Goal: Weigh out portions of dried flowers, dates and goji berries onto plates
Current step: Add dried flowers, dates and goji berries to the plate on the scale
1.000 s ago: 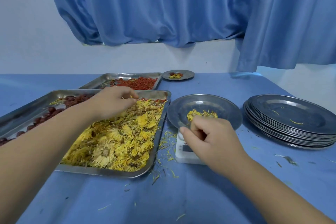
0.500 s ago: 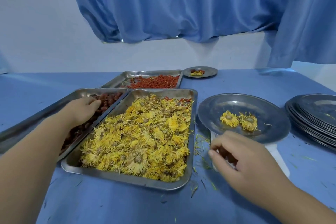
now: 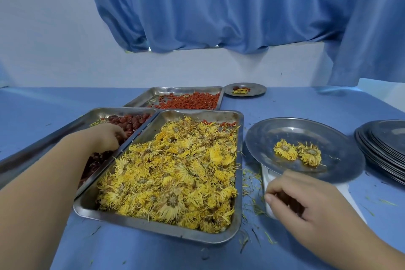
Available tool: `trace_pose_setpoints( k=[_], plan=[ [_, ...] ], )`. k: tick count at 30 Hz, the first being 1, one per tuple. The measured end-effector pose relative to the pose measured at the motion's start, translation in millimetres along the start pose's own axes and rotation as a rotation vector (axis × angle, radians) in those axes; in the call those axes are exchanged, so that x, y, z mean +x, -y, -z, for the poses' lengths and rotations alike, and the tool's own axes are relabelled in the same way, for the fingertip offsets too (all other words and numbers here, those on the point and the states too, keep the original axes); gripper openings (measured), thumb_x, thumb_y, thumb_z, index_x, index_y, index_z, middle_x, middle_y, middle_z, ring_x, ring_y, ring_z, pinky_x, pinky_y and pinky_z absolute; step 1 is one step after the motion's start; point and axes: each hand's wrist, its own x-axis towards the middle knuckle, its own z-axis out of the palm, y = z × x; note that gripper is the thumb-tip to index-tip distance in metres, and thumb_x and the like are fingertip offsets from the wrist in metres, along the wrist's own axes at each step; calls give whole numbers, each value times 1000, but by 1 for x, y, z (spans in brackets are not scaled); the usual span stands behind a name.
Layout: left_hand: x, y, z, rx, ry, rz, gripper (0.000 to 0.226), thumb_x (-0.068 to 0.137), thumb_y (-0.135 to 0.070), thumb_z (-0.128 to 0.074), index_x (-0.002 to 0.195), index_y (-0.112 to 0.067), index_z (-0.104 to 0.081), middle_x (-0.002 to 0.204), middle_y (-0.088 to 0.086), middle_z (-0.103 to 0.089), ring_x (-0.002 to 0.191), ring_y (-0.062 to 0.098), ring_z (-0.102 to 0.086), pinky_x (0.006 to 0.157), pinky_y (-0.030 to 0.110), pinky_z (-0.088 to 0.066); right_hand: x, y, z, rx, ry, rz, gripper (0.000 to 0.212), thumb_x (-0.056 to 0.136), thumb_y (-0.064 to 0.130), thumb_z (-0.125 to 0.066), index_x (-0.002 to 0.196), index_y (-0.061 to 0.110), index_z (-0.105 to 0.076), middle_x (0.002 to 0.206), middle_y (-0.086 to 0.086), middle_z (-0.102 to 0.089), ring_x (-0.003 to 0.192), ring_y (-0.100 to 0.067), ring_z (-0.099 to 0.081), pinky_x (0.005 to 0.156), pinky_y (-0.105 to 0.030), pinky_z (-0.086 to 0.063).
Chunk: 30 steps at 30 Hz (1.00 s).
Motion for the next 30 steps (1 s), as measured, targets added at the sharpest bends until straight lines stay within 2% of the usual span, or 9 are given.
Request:
trace_pose_setpoints(
  k=[3, 6, 12, 14, 16, 17, 20, 24, 30],
  plan=[
    [-3, 6, 0, 61, -4, 40, 30, 91, -10, -56, 117, -15, -69, 130, 6, -61, 114, 23, -55, 104, 38, -40, -1, 0, 1, 12, 15, 0, 10, 79, 27, -60, 71, 31, -58, 63, 18, -49, 59, -2, -47, 56, -23, -40],
    [-8, 7, 0, 61, 7, 51, 31, 92, -11, -55, 118, -16, -69, 130, 4, -61, 119, 21, -54, 108, 36, -35, -1, 0, 2, 33, 11, -1, 11, 79, 26, -61, 70, 31, -58, 62, 17, -50, 59, -3, -48, 56, -23, -40],
    [-13, 3, -1, 115, 30, 35, 42, 90, 0, -48, 125, -15, -66, 124, 5, -63, 105, 19, -55, 103, 37, -42, -3, -3, 4, 68, 14, -10, 11, 81, 29, -59, 71, 31, -58, 64, 13, -55, 60, -6, -52, 56, -25, -41],
    [-16, 4, 3, 138, 83, 31, 41, 90, 2, -48, 125, -14, -65, 109, 3, -63, 95, 18, -58, 85, 30, -52, -4, -4, 4, 73, 5, -17, 11, 81, 29, -58, 71, 31, -58, 65, 13, -55, 60, -6, -52, 56, -25, -41],
    [-20, 5, 8, 138, 143, 40, 34, 89, 3, -51, 115, -14, -66, 98, 3, -61, 79, 15, -58, 59, 21, -49, -4, -5, 4, 76, -3, -17, 11, 81, 28, -59, 71, 32, -57, 65, 13, -55, 61, -5, -52, 57, -24, -41],
    [-22, 6, 10, 133, 161, 44, 33, 87, 3, -53, 112, -14, -66, 98, 4, -60, 78, 14, -57, 54, 19, -46, -4, -5, 5, 76, -5, -16, 11, 81, 29, -59, 71, 32, -57, 65, 13, -55, 61, -5, -52, 58, -24, -41],
    [-27, 7, 10, 113, 166, 39, 42, 83, 4, -57, 120, -13, -66, 104, 3, -60, 91, 18, -59, 66, 24, -49, -4, -4, 6, 89, -8, -24, 11, 81, 29, -58, 70, 31, -57, 65, 13, -56, 62, -5, -53, 59, -23, -41],
    [-30, 8, 3, 136, 1, -28, 27, 91, -9, -57, 109, -20, -74, 110, -3, -67, 99, 13, -59, 96, 32, -44, -4, -4, 7, 104, -16, -35, 12, 80, 29, -58, 68, 31, -57, 64, 13, -56, 62, -5, -53, 58, -21, -41],
    [-33, 14, 1, 49, -179, -75, 12, 95, -31, -57, 91, -25, -67, 95, -7, -65, 83, 8, -56, 79, 27, -40, -4, -7, 6, 106, -20, -41, 13, 82, 30, -58, 69, 29, -57, 62, 10, -55, 63, -9, -53, 57, -25, -41]
  ],
)
